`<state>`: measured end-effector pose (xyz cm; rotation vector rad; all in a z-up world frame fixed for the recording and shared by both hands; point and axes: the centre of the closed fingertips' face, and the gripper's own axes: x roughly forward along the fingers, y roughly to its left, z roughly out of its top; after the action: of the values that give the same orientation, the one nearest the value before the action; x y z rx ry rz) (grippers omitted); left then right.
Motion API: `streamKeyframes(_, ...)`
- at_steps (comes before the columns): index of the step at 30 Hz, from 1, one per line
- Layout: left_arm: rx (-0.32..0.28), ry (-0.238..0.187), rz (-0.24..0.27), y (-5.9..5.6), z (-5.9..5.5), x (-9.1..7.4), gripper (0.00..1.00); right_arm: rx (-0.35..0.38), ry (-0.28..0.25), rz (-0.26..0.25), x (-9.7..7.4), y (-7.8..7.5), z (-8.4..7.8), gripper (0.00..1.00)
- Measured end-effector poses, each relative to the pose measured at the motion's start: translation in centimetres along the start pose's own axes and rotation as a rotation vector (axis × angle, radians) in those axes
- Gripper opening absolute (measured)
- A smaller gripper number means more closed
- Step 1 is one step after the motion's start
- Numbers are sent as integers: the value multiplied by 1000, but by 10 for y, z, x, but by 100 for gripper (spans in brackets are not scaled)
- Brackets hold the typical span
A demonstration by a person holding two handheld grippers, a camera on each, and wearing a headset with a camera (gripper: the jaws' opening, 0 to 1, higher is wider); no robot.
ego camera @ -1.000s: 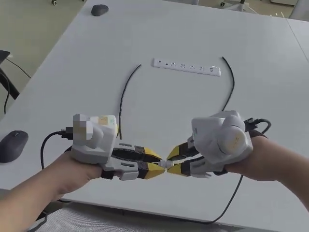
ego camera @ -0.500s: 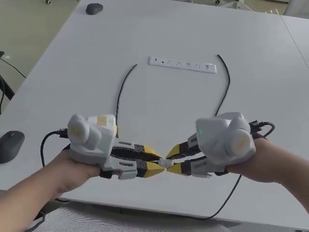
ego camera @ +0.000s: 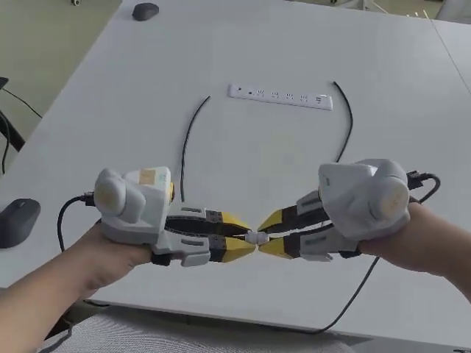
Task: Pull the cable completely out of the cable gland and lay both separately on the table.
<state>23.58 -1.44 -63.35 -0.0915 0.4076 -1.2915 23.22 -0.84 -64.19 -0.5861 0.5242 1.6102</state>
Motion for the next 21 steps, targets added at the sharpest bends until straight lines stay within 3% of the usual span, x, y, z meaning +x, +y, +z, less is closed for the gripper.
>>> streamKeyframes(4,-17,-3,-5,0,0,-1,16,10,-11,3,1,1,1,6)
streamKeyframes(10,9,-4,-3,-2,0,2,16,44,-35,12,0,1,2,6)
streamKeyframes(21,-27,19,-20,1,-1,5,16,3,-53,2,0,0,-1,6)
